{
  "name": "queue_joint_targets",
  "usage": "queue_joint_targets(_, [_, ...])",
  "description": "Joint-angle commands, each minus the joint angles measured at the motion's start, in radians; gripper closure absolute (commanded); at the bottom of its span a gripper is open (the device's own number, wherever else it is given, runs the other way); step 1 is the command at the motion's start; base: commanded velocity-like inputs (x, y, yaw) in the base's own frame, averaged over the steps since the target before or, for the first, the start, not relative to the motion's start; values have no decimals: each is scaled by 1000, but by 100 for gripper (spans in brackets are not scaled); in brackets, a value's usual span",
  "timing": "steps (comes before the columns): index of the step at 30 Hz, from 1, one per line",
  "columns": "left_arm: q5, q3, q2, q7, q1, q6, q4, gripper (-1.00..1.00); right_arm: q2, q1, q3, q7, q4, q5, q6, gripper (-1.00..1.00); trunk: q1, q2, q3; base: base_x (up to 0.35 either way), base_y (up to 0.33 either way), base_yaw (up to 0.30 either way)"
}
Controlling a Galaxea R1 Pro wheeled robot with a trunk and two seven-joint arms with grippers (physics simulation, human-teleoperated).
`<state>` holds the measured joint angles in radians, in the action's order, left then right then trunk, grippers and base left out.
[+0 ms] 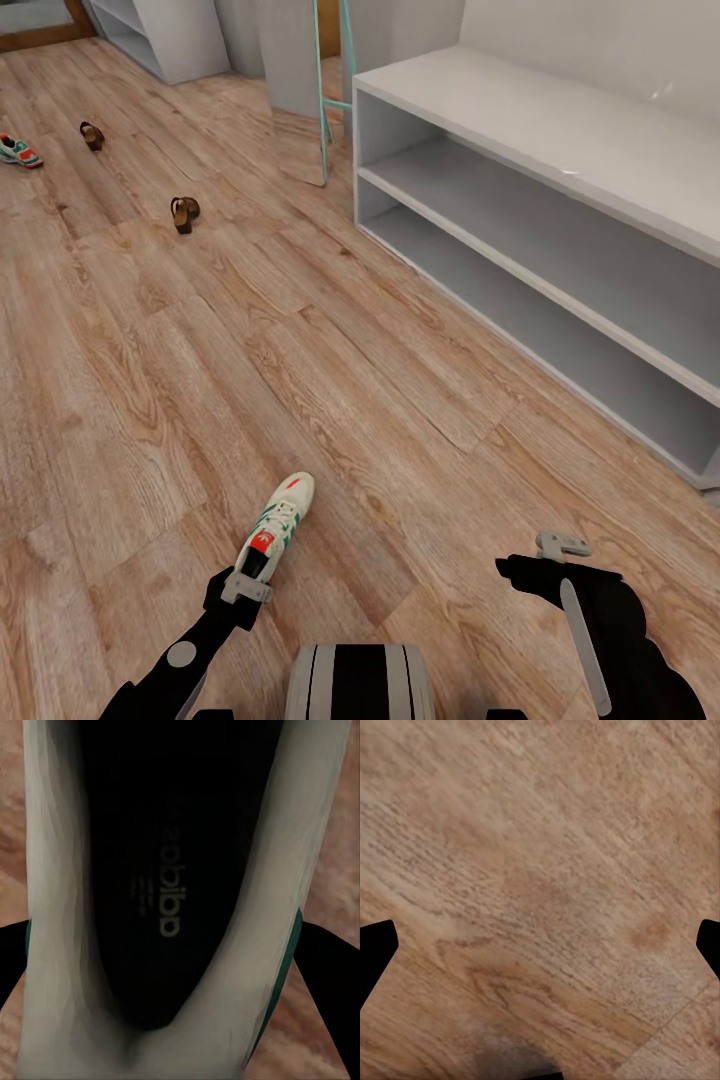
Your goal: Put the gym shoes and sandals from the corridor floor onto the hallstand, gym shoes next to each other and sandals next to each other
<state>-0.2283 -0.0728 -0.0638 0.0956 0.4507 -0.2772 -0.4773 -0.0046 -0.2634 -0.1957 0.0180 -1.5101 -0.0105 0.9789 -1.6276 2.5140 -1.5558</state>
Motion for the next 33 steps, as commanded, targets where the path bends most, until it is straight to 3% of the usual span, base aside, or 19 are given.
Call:
queue_joint_targets(1, [-8, -2, -1, -2, 1, -3, 0, 100, 0, 0, -1, 2, -1, -1, 4, -100, 0, 0, -1, 0, 0, 0])
queue_joint_targets(13, [-8, -2, -1, -1, 0, -5, 0, 100, 0, 0, -1, 2, -1, -1, 4, -100, 0, 0, -1, 0, 0, 0])
queue_joint_targets(14, [-8, 33, -1, -1, 0, -5, -27, 100, 0, 0, -1, 1, -1, -1, 4, -100, 0, 0, -1, 0, 0, 0])
queue_joint_targets(28, [-8, 34, -1, 0, 0, -4, -28, 100, 0, 0, -1, 1, -1, -1, 4, -100, 0, 0, -1, 0, 0, 0])
queue_joint_targets(33, [-7, 35, -1, 0, 0, 0, -75, 100, 0, 0, 0, 1, -1, -1, 4, -100, 2, -1, 19, 0, 0, 0])
